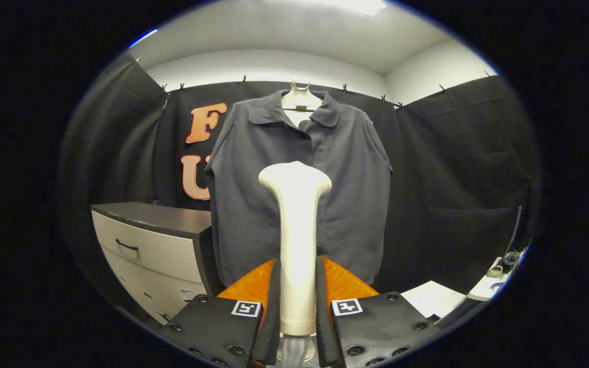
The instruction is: Iron the clothes twice with a garment steamer, once on the left side and once on the right side.
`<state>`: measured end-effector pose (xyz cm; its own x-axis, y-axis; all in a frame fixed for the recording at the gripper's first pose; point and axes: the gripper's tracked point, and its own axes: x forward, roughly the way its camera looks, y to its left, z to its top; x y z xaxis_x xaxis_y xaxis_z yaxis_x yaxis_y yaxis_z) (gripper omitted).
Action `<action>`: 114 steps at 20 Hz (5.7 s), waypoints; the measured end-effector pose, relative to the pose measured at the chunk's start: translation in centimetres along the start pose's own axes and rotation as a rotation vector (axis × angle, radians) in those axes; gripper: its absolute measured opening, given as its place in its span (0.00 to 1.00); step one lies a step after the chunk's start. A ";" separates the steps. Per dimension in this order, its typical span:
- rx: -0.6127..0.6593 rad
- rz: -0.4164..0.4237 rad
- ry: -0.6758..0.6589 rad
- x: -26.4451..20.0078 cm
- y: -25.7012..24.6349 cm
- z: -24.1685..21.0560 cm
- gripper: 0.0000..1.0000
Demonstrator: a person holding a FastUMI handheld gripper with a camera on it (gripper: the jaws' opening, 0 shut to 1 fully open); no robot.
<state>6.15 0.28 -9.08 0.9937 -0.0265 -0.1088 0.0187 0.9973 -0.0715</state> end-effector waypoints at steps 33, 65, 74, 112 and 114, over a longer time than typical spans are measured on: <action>0.009 -0.082 -0.101 12.5 -7.6 5.9 0.37; -0.026 -0.142 0.102 7.9 -7.8 -7.2 0.37; -0.030 -0.141 0.186 6.2 -7.9 -11.7 0.37; -0.024 -0.118 0.171 -1.2 -6.3 -11.5 0.37; -0.040 -0.127 0.111 -1.6 -6.4 -8.6 0.37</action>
<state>3.53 -6.64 -16.93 0.9653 -0.1618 -0.2049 0.1367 0.9819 -0.1312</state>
